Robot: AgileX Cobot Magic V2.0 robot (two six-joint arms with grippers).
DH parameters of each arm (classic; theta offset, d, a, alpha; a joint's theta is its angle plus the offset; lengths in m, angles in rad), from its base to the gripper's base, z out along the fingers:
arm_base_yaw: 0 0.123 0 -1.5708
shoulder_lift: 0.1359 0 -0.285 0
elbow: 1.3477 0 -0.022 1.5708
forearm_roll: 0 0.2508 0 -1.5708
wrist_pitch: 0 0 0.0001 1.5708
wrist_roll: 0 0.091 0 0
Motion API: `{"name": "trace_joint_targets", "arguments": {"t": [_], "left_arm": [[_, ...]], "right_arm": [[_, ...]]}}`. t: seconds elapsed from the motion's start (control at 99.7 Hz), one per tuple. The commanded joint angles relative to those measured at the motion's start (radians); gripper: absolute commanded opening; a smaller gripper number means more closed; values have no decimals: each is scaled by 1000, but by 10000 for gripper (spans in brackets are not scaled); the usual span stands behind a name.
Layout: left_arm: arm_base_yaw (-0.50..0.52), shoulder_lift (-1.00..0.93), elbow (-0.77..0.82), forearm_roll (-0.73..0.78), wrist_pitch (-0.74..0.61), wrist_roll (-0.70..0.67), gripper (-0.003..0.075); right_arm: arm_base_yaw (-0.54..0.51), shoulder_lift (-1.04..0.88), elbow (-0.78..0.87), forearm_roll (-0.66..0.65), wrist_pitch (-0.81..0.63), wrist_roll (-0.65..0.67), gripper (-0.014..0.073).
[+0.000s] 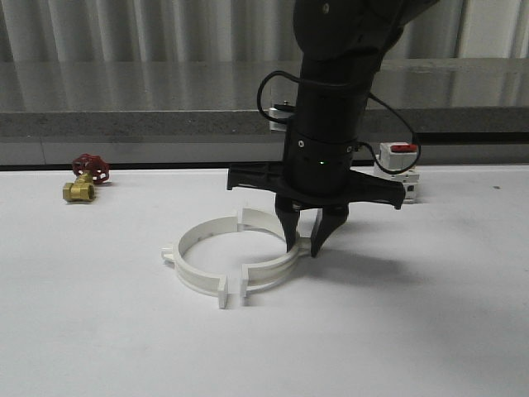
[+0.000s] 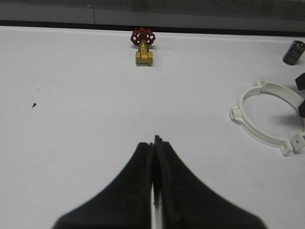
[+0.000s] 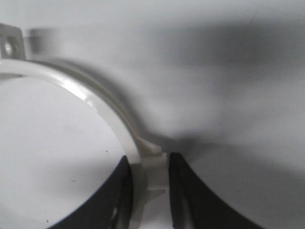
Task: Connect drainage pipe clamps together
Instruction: 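Press the second clamp half against the first to close the ring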
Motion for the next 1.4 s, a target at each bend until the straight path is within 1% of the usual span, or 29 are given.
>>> {"name": "trace_joint_targets", "arguments": {"t": [0.0, 1.043, 1.143, 1.394], "left_arm": [[4, 6, -25, -6, -72, -12, -21], [4, 6, -25, -6, -72, -12, -21], [4, 6, -25, -6, -72, -12, -21], [4, 6, -25, -6, -72, -12, -21]], "right_arm": [[3, -53, -32, -16, -18, 3, -3], [6, -52, -32, 28, -33, 12, 0], [6, -51, -32, 36, -33, 12, 42], [6, -51, -32, 36, -33, 12, 239]]}}
